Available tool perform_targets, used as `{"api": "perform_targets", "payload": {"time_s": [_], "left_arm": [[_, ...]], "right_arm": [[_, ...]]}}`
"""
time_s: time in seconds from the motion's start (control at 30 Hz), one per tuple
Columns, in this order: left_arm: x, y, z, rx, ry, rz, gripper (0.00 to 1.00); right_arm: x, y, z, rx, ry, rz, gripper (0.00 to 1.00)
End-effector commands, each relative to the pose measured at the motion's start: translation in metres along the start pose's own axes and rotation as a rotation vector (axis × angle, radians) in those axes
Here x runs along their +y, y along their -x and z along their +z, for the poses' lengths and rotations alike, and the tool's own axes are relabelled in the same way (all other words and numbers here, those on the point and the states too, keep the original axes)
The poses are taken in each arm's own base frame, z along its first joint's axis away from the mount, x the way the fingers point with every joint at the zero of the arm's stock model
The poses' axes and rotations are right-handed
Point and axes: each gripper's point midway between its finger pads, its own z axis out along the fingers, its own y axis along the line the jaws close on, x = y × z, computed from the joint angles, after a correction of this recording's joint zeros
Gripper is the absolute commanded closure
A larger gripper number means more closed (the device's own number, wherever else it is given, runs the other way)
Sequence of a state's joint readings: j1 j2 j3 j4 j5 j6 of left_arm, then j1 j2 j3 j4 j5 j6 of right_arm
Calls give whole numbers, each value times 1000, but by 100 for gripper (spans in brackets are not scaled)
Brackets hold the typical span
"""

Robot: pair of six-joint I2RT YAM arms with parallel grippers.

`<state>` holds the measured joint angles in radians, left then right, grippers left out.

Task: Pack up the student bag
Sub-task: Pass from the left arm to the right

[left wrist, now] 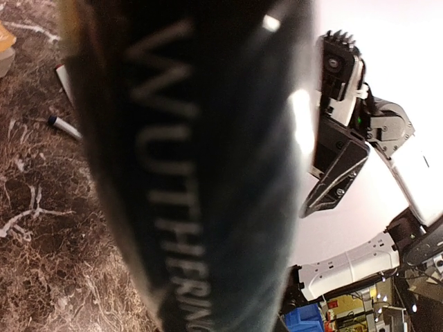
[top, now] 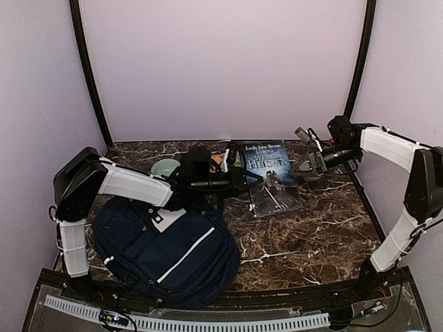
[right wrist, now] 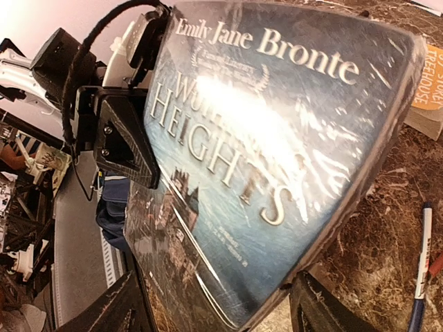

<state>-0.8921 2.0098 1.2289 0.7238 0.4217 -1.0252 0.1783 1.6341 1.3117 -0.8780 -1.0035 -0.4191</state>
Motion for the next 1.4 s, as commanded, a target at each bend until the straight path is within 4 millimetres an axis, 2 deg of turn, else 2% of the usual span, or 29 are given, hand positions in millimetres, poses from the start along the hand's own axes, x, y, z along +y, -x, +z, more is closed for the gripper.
{"api": "perform_targets", "payload": {"time_s": [0.0,0.13,0.4,0.5,0.6,0.77,0.9,0.93,0.97,1.0,1.1,1.2,1.33,1.37], "left_arm": [[-100,36,-40,-69,-246,252,100],[-112,37,-47,-58,-279,275,100],[-115,38,-47,-77,-342,243,100],[-114,39,-44,-84,-353,234,100],[-113,41,-42,-91,-360,228,100],[-108,40,-40,-94,-352,211,100],[-98,39,-38,-88,-323,194,100],[-95,39,-37,-86,-310,189,96],[-89,38,-35,-81,-290,182,81],[-82,37,-34,-77,-261,174,70],[-55,32,-38,-73,-159,155,55],[-23,17,-43,-6,13,133,50],[-3,-4,-65,82,236,214,49],[-4,-9,-72,109,293,250,49]], "right_arm": [[20,15,-10,-74,76,-55,26],[14,14,-7,-86,66,-45,24],[46,8,-3,-99,304,-11,27],[55,7,3,-86,362,-2,34],[55,3,11,-64,378,21,46],[56,5,13,-78,401,38,63],[60,10,10,-95,413,34,84],[60,10,10,-97,413,34,90],[60,12,9,-98,411,30,95],[60,14,8,-102,409,28,97],[57,21,-2,-122,393,26,100],[45,30,-19,-159,359,28,100],[24,35,-40,-195,299,60,100],[19,34,-43,-198,281,67,100]]}}
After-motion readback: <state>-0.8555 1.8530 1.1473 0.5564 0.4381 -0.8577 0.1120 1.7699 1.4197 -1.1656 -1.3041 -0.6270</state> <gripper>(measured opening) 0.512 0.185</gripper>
